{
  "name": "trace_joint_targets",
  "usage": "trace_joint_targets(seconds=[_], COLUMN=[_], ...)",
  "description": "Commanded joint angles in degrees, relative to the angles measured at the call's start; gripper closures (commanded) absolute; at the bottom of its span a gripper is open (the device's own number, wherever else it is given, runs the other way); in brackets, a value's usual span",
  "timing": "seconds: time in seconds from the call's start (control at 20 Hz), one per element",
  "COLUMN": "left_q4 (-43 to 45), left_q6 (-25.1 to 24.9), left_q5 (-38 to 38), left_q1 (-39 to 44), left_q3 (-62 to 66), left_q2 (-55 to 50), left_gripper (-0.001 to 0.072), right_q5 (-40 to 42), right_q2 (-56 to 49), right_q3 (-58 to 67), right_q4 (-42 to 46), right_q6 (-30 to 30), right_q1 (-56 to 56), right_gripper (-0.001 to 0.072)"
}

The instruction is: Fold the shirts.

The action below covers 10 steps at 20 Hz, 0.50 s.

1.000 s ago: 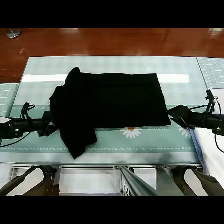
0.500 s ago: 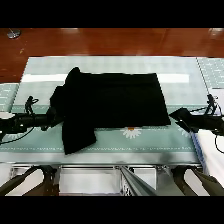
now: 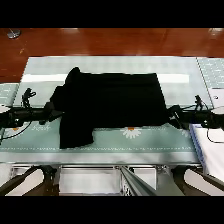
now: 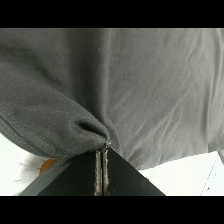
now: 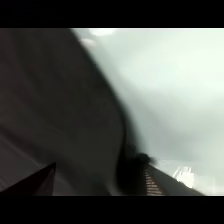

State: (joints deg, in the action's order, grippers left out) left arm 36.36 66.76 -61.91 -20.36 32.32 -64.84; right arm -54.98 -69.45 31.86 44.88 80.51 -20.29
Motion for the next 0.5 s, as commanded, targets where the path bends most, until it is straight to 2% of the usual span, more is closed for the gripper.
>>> trace_joint_targets(seconds=[0.0, 0.05, 0.15, 0.25, 0.35, 0.45], left_q4=[-0.1, -0.1, -0.9, -5.9, -12.8, -12.9], left_q6=[-0.1, -0.1, -0.1, -0.2, -0.7, -0.5], left_q5=[-0.3, -0.3, -0.7, -1.7, -1.8, -1.8], left_q1=[0.0, 0.0, 0.0, 0.0, 0.0, 0.0], left_q3=[0.3, 0.6, 2.9, 9.7, 21.1, 35.6], left_q2=[0.0, 0.1, 1.0, 2.6, 4.7, 6.4], left_gripper=[0.0684, 0.0683, 0.0684, 0.0684, 0.0684, 0.0685], right_q5=[-0.7, -1.9, -5.3, -10.9, -13.5, -13.6], right_q2=[-5.8, -6.7, -7.1, -6.2, -4.1, -0.8], right_q3=[5.2, 7.3, 13.0, 24.3, 38.4, 53.2], right_q4=[0.0, 1.3, 2.9, 3.5, 4.6, 7.5], right_q6=[-0.7, -1.0, -1.0, -1.0, 0.4, 2.4], right_q1=[6.6, 8.0, 9.0, 8.9, 9.0, 9.0], right_gripper=[0.0423, 0.0687, 0.0692, 0.0693, 0.0693, 0.0692])
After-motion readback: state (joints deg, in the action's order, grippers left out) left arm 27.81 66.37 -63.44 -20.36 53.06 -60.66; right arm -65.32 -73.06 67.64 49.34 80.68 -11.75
